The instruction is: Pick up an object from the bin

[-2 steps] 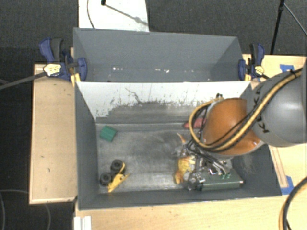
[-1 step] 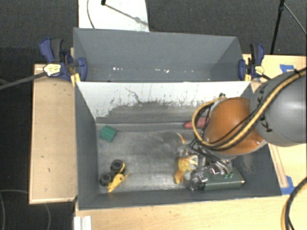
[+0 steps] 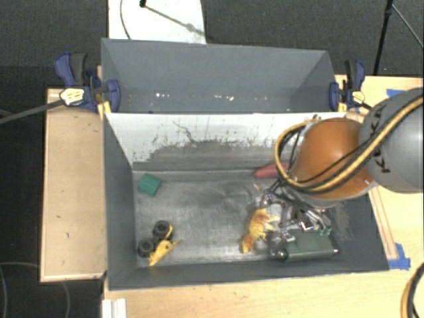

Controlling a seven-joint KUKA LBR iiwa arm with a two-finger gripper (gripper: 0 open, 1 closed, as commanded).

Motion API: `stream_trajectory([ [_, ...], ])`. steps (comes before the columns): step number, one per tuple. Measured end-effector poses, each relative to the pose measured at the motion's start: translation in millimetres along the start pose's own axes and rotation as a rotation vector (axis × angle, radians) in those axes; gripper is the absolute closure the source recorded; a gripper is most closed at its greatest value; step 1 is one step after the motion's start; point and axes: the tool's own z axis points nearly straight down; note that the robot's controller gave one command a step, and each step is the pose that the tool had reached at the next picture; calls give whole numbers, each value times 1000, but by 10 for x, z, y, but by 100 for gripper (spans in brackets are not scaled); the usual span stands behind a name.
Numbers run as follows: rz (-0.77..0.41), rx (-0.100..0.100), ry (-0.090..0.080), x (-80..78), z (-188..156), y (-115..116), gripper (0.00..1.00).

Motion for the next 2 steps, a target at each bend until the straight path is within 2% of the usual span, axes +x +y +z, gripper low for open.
stream_trajectory([
  [1, -286, -6, 14, -308, 312, 5, 100],
  [2, -285, -6, 14, -308, 312, 4, 100],
])
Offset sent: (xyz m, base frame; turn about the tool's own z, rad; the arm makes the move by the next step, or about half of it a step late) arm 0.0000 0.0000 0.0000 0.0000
